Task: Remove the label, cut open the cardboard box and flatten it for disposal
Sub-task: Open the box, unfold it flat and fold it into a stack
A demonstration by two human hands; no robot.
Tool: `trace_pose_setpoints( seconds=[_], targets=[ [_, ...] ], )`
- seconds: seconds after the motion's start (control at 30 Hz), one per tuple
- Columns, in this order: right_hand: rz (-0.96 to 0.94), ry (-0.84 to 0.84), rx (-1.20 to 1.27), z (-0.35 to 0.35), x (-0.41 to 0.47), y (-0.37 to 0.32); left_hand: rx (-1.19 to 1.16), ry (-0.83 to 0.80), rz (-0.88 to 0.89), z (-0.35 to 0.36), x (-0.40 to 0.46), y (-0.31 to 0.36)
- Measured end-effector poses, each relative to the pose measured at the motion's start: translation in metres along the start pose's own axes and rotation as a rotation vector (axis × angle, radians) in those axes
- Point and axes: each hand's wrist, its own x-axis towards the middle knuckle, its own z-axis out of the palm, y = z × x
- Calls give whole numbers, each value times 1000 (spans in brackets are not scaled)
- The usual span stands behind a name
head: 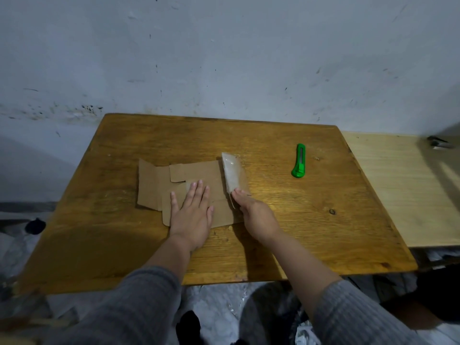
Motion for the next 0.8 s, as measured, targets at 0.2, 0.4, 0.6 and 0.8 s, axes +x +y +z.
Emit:
trace_pose_setpoints(
  seconds=[0.2, 0.4, 0.6, 0.8],
  targets=[
    [-11, -207, -171, -16, 5, 6, 6, 7, -3, 0, 2, 0],
    [-24, -252, -332, -4, -1, 7, 7, 29, 4, 4, 2, -1],
    [-22, -264, -399, -1, -4, 4, -45, 117, -26, 11, -22, -3],
    [-13, -247, -398, -3, -3, 1, -122, 389, -283, 13, -63, -26]
  ],
)
